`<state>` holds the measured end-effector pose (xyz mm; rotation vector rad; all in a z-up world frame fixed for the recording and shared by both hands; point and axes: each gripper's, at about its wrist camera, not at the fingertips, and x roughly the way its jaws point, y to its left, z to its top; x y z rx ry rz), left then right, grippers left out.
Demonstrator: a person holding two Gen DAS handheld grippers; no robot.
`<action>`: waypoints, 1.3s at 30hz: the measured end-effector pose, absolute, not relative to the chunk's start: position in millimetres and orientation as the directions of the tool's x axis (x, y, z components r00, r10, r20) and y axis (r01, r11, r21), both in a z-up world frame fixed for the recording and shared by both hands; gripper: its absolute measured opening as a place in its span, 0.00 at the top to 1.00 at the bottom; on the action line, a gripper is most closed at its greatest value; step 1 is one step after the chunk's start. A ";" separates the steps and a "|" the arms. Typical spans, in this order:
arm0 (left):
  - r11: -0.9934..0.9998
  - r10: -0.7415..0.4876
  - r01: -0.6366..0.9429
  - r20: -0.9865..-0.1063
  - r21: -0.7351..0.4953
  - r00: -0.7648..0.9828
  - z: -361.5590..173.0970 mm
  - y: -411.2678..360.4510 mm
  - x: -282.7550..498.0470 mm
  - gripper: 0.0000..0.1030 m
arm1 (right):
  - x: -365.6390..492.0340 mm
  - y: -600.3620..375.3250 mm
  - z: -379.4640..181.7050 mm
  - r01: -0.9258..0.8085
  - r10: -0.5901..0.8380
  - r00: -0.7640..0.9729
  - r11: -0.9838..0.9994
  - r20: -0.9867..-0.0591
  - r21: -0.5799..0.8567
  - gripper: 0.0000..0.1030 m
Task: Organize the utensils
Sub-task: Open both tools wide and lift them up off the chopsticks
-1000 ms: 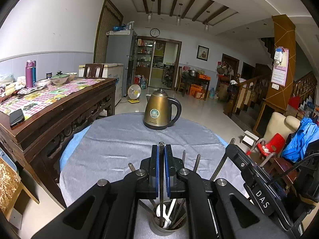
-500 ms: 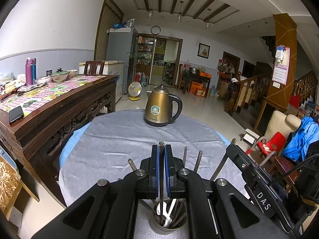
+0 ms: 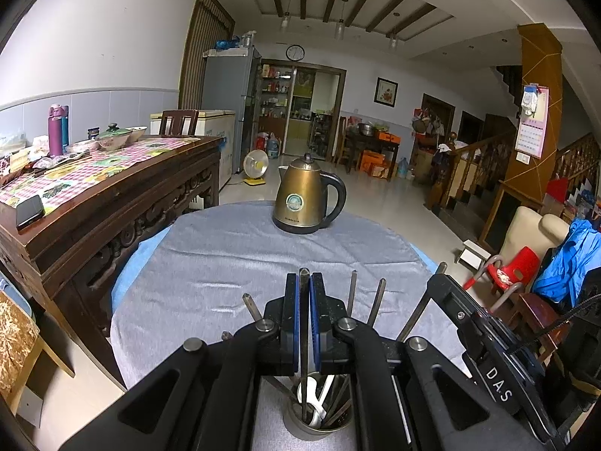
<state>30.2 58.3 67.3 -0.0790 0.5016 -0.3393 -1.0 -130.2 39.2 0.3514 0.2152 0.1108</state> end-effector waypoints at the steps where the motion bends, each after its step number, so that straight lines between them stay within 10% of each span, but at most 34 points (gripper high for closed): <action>1: 0.941 -0.338 0.299 -0.460 -0.157 0.821 66.8 58.0 30.5 0.95 | -0.6 -129.7 38.8 -0.070 0.145 0.971 0.934 -0.191 0.351 0.94; 33: 0.947 -0.319 0.285 -0.508 -0.147 0.800 49.9 56.6 40.6 0.95 | 8.3 -127.9 30.6 -0.082 0.168 0.959 0.934 -0.228 0.347 0.93; 39: 0.949 -0.312 0.280 -0.523 -0.142 0.793 46.0 56.6 42.2 0.75 | 12.1 -128.1 28.6 -0.094 0.185 0.955 0.931 -0.232 0.353 0.92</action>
